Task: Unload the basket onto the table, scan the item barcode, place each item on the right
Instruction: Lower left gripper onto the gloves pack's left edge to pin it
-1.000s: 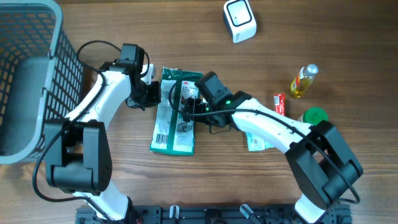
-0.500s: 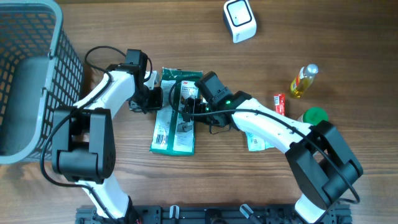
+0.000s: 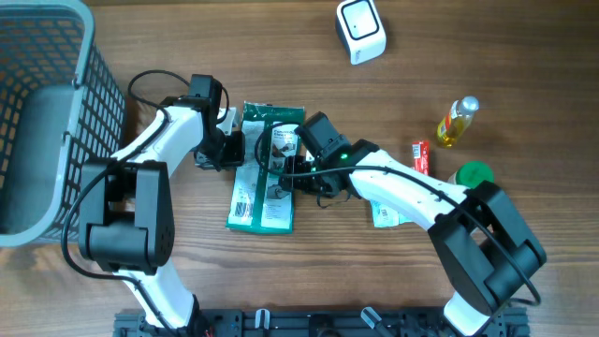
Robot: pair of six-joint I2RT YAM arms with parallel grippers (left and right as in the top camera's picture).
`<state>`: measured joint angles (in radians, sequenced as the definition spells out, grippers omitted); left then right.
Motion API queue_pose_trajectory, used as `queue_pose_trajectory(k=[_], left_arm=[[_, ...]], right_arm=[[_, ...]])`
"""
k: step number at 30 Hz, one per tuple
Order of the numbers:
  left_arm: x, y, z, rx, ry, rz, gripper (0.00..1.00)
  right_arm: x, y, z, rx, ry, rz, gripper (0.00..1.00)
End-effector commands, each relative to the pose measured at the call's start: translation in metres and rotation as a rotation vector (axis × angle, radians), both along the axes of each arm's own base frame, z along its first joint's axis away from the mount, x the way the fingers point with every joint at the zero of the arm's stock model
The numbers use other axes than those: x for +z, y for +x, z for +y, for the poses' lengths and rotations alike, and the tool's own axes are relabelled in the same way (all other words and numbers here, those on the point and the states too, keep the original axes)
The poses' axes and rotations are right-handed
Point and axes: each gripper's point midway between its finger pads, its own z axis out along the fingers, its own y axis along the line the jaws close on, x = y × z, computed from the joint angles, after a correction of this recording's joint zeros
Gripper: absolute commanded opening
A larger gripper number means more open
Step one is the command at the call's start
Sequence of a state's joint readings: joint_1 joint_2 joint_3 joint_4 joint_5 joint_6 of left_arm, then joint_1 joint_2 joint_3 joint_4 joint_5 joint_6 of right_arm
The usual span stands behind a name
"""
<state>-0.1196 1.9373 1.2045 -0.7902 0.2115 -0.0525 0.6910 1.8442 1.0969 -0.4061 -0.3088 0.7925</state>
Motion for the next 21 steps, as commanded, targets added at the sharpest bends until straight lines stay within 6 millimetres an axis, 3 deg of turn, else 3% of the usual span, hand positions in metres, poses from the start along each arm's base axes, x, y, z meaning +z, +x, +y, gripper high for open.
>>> queue_pose_trajectory(k=[1, 7, 12, 16, 21], left_arm=[[-0.016, -0.009, -0.001, -0.024, 0.001, 0.047, 0.04], [-0.016, -0.009, -0.001, -0.024, 0.001, 0.047, 0.04], [-0.016, -0.008, -0.001, -0.024, 0.001, 0.043, 0.04], [-0.016, -0.008, -0.001, -0.024, 0.001, 0.043, 0.04], [-0.016, -0.008, -0.001, -0.024, 0.001, 0.044, 0.04]], right_arm=[[-0.024, -0.013, 0.002, 0.008, 0.0, 0.086, 0.63], [-0.048, -0.031, 0.03, 0.084, 0.148, 0.229, 0.58], [-0.06, -0.024, 0.045, 0.063, 0.221, 0.241, 0.57], [-0.057, -0.013, 0.045, 0.056, 0.243, 0.204, 0.56], [-0.06, 0.001, 0.026, -0.001, 0.229, 0.223, 0.47]])
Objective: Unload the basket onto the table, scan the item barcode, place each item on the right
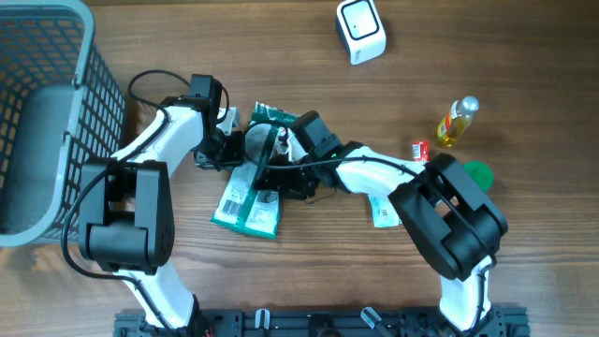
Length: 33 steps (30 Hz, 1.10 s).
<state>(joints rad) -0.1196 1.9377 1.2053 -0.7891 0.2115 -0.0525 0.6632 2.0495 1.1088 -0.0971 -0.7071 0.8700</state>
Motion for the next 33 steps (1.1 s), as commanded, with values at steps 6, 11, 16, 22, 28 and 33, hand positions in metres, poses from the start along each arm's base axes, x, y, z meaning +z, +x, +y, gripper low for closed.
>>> queue_pose_trajectory(k=[6, 11, 16, 22, 28, 33], left_arm=[[-0.016, -0.01, -0.001, -0.021, 0.001, 0.053, 0.04], [-0.016, -0.012, -0.001, -0.018, -0.002, 0.059, 0.04], [-0.016, -0.012, -0.001, -0.018, -0.001, 0.059, 0.04], [-0.016, -0.011, -0.001, -0.018, -0.001, 0.058, 0.04], [-0.016, -0.011, -0.001, -0.017, -0.001, 0.058, 0.04], [-0.016, -0.011, -0.001, -0.017, -0.002, 0.058, 0.04]], right_arm=[[-0.039, 0.024, -0.041, -0.098, -0.109, 0.01, 0.43], [-0.035, 0.021, -0.04, -0.077, -0.08, 0.023, 0.41], [-0.039, 0.025, -0.044, -0.099, -0.112, 0.006, 0.4], [-0.04, 0.026, -0.04, -0.1, -0.118, -0.019, 0.34], [-0.037, 0.026, -0.032, -0.085, -0.103, -0.044, 0.25], [-0.038, 0.028, -0.033, -0.091, -0.11, -0.053, 0.23]])
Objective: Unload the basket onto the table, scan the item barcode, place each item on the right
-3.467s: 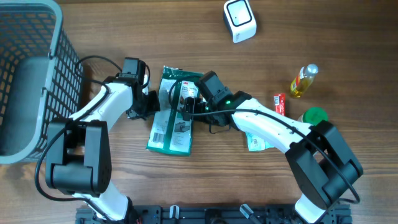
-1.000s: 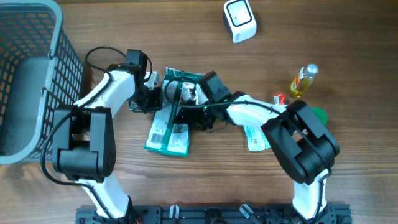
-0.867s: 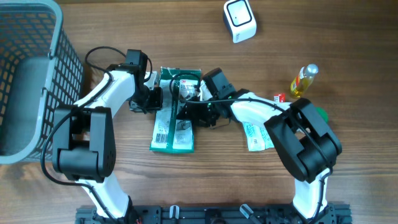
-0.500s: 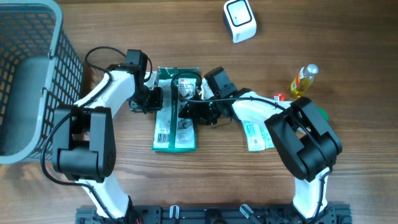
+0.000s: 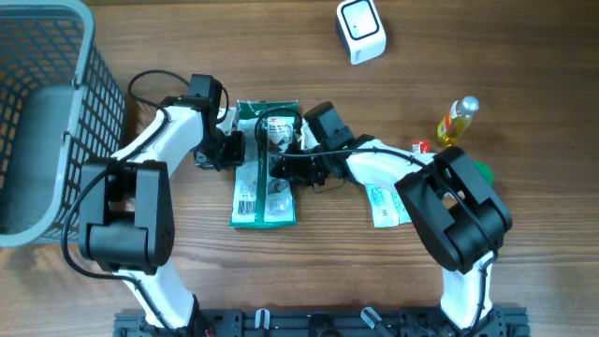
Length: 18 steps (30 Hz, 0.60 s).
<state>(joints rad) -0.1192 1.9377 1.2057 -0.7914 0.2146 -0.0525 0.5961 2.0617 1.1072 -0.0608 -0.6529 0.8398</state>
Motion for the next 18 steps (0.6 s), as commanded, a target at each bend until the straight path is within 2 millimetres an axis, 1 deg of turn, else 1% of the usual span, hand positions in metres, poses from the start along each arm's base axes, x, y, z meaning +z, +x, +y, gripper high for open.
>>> queue_pose_trajectory(k=[1, 4, 7, 9, 13, 15, 16, 18], left_arm=[[-0.016, -0.011, -0.001, -0.018, 0.001, 0.055, 0.04], [-0.016, -0.011, -0.001, -0.018, 0.001, 0.055, 0.04], [-0.016, -0.011, -0.001, -0.018, 0.001, 0.055, 0.04], [-0.016, -0.011, -0.001, -0.018, 0.001, 0.055, 0.04], [-0.016, -0.011, -0.001, -0.018, 0.001, 0.055, 0.04], [-0.016, -0.011, -0.001, -0.018, 0.001, 0.055, 0.04], [-0.016, -0.011, -0.001, -0.018, 0.001, 0.055, 0.04], [-0.016, -0.011, -0.001, -0.018, 0.001, 0.055, 0.04]], right_arm=[[-0.031, -0.006, -0.012, -0.019, -0.086, 0.018, 0.23], [-0.031, -0.006, -0.012, -0.02, -0.087, 0.016, 0.22], [-0.031, -0.005, -0.011, -0.027, -0.086, 0.022, 0.17], [-0.031, -0.005, -0.011, -0.026, -0.084, 0.018, 0.18], [-0.025, -0.011, 0.0, 0.009, -0.042, 0.015, 0.3], [-0.02, -0.012, 0.004, 0.029, -0.009, 0.014, 0.3], [-0.02, -0.012, 0.004, 0.028, -0.009, 0.013, 0.26], [-0.02, -0.012, 0.004, 0.031, -0.009, 0.01, 0.25]])
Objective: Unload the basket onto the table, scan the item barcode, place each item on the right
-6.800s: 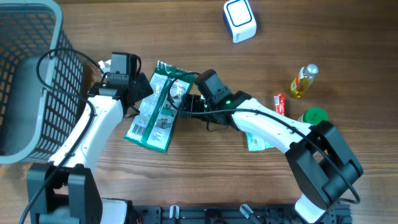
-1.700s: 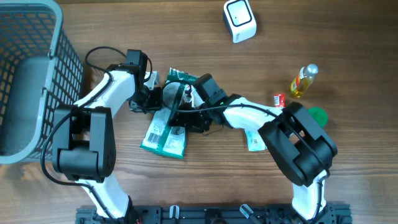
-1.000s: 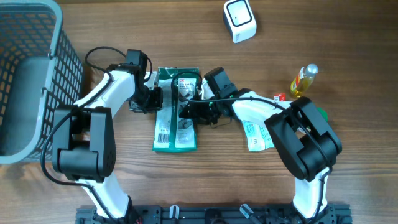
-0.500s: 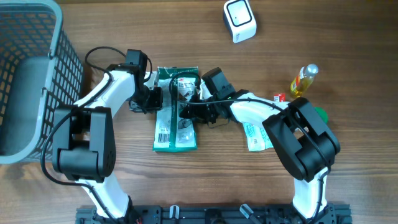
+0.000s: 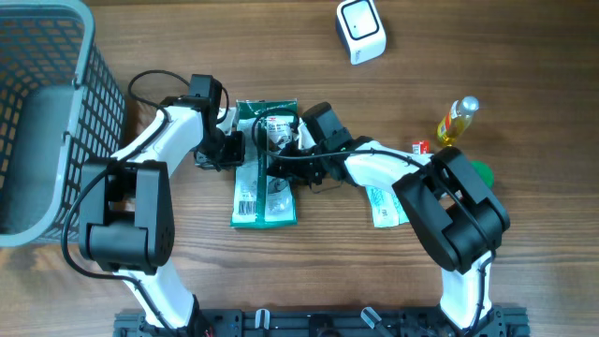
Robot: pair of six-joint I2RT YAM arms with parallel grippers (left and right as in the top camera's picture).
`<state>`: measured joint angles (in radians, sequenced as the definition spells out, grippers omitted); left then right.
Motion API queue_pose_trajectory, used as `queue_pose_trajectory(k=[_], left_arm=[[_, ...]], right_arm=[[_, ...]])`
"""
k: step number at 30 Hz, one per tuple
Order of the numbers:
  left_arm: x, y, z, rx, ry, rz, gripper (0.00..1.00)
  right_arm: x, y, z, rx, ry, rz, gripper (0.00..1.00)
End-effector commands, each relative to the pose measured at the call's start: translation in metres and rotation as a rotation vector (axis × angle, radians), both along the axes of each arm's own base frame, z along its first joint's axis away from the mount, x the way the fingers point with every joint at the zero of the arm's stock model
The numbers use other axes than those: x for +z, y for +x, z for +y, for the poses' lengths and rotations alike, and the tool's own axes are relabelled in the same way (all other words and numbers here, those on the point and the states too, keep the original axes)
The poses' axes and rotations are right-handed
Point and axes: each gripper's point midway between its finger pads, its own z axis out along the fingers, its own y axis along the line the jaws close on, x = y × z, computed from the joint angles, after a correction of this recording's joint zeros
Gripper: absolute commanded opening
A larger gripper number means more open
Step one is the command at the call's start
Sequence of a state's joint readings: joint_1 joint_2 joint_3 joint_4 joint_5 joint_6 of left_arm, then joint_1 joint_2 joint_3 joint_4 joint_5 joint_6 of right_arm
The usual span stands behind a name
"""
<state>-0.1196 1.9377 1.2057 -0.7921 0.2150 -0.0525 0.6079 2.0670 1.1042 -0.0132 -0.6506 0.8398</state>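
Observation:
A green and white flat package (image 5: 253,208) lies on the wooden table, its long side running toward me, with a barcode label (image 5: 244,197) on its left half. My right gripper (image 5: 279,165) rests on the package's upper middle and appears pinched on its film. At the package's upper left edge sits my left gripper (image 5: 232,150); its fingers are too dark to read. The white scanner (image 5: 360,30) stands at the far edge, well apart from the package.
A grey wire basket (image 5: 47,112) fills the left side. At the right are a small yellow bottle (image 5: 455,122), a red item (image 5: 420,148), a green cap (image 5: 477,173) and a white label strip (image 5: 382,206) under the right arm.
Almost nothing: the right gripper and the package's top edge have shifted very slightly. The left arm has not moved.
The package first lay nearly straight with the right gripper on its middle. Then it was turned, its top to the right and bottom to the left, crumpled under the gripper. Later it lay straight again, slightly farther back, and stays so now. The left gripper held its place throughout.

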Motion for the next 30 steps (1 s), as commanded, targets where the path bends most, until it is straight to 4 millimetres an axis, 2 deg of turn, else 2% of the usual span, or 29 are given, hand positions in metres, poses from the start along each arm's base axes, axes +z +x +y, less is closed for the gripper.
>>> queue_pose_trajectory(k=[1, 6, 12, 14, 30], left_arm=[[-0.016, -0.011, -0.001, -0.018, 0.002, 0.055, 0.04], [-0.016, -0.01, -0.001, -0.018, 0.001, 0.051, 0.04], [-0.016, -0.01, -0.001, -0.018, 0.001, 0.051, 0.04], [-0.016, -0.01, -0.001, -0.018, 0.001, 0.051, 0.04], [-0.016, -0.01, -0.001, -0.018, 0.002, 0.051, 0.04]], right_arm=[[-0.022, -0.014, -0.003, 0.021, -0.029, 0.042, 0.25], [-0.002, -0.018, 0.013, 0.117, 0.097, 0.002, 0.27], [-0.004, -0.015, 0.012, 0.104, 0.082, -0.012, 0.26], [-0.004, -0.015, 0.012, 0.103, 0.081, -0.011, 0.2], [-0.006, -0.012, 0.006, 0.09, 0.073, 0.001, 0.21]])
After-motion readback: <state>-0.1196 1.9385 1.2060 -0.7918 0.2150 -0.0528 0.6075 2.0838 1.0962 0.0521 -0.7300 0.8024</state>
